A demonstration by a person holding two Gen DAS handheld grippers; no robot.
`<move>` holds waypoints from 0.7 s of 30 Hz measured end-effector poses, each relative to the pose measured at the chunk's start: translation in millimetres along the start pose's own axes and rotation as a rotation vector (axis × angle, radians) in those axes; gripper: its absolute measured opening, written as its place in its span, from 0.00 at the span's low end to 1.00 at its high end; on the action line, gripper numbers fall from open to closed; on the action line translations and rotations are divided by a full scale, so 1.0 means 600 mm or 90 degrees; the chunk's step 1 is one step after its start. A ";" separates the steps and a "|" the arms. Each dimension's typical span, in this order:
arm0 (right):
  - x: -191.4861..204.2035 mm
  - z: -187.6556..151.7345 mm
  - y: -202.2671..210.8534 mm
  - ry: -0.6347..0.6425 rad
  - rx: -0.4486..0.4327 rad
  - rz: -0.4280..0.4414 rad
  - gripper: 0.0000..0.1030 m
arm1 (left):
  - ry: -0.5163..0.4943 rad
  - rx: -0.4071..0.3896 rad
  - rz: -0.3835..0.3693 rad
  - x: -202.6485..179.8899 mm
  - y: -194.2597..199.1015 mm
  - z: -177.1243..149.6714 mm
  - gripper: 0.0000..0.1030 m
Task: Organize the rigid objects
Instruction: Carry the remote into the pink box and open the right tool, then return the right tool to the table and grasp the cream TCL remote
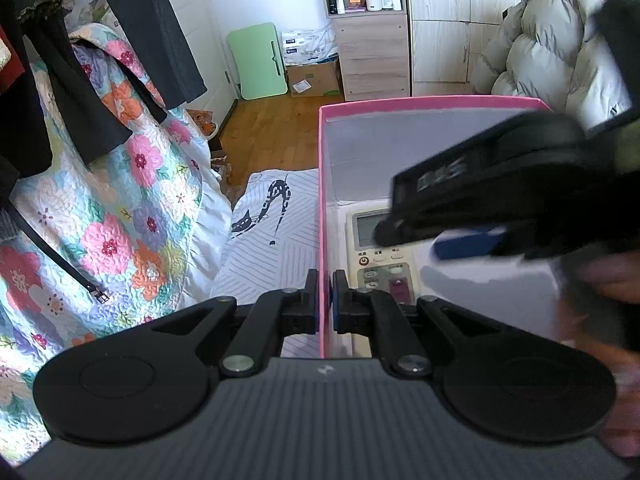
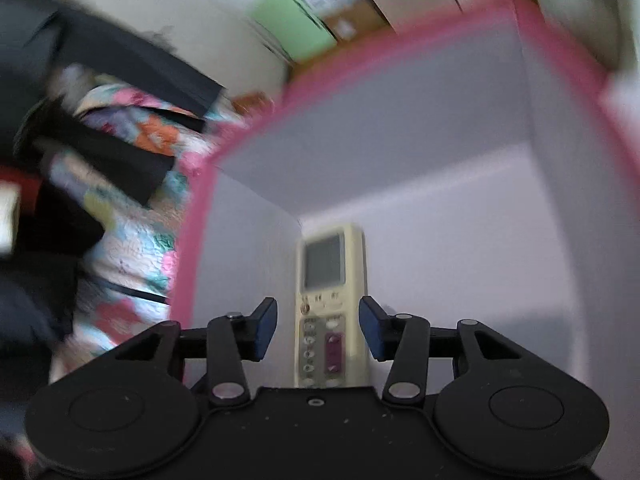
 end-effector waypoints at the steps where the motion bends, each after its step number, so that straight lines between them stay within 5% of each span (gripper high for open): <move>1: 0.005 0.004 0.019 0.024 -0.014 -0.010 0.50 | 0.000 -0.001 0.002 -0.003 0.001 -0.002 0.05; 8: -0.007 -0.007 0.168 0.172 -0.091 -0.084 0.58 | -0.021 -0.003 0.022 -0.013 0.001 -0.003 0.06; 12: -0.062 -0.043 0.216 0.161 -0.094 -0.075 0.51 | -0.035 -0.003 0.036 -0.019 0.001 -0.003 0.08; 16: -0.099 -0.084 0.307 0.140 -0.170 -0.034 0.54 | -0.052 -0.004 0.051 -0.025 0.000 -0.005 0.09; 18: -0.104 -0.087 0.347 0.169 -0.212 -0.053 0.54 | -0.048 -0.003 0.050 -0.024 0.000 -0.004 0.09; 21: -0.138 -0.095 0.378 0.194 -0.180 -0.119 0.55 | -0.055 -0.005 0.055 -0.024 0.002 -0.005 0.10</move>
Point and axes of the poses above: each gripper's, at about its wrist camera, not at the fingertips, and y roughly against the way its jaws point, x to its left, z to its top, the point moved 2 cm from there along -y, roughly the way its jaws point, and after that the axes turned 14 degrees about y, right-handed, at the moved point
